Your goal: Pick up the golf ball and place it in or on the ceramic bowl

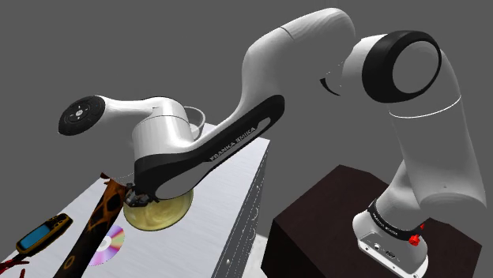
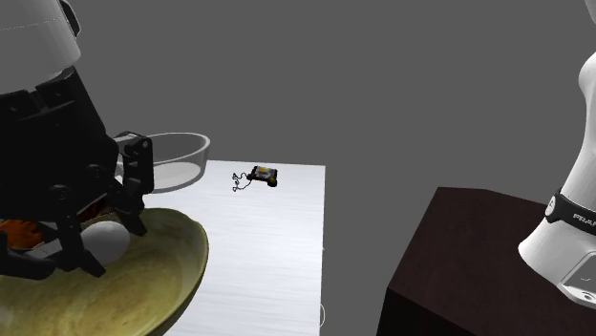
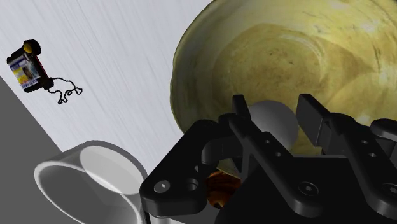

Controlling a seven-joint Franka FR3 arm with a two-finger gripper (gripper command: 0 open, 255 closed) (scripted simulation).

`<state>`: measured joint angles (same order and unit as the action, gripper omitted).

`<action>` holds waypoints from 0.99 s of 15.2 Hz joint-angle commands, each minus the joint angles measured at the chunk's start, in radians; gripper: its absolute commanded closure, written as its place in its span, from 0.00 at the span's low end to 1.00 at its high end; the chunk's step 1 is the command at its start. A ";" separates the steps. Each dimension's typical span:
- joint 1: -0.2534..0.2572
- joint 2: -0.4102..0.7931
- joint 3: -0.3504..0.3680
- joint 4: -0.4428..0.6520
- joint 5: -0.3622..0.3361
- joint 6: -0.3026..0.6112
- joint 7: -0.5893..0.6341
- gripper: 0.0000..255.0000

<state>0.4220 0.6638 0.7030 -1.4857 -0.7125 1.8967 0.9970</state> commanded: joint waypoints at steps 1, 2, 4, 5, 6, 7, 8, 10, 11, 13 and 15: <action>0.000 0.000 0.000 0.000 0.000 0.000 0.000 0.00; 0.000 0.000 0.000 0.000 0.000 0.000 0.000 0.00; 0.000 0.000 0.000 0.000 0.000 0.000 0.000 0.00; 0.000 0.000 0.000 0.000 0.000 0.000 0.000 0.00; 0.000 0.000 0.000 0.000 0.000 0.000 0.000 0.00; 0.004 -0.012 0.007 0.014 0.010 -0.024 -0.006 0.00; 0.008 -0.022 0.014 0.030 0.020 -0.048 -0.012 0.00; 0.018 -0.039 0.024 0.064 0.035 -0.093 -0.023 0.00; 0.018 -0.039 0.024 0.064 0.035 -0.093 -0.023 0.00; 0.018 -0.039 0.024 0.064 0.035 -0.093 -0.023 0.00; 0.018 -0.039 0.024 0.064 0.035 -0.093 -0.023 0.00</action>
<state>0.4399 0.6253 0.7272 -1.4226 -0.6776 1.8046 0.9740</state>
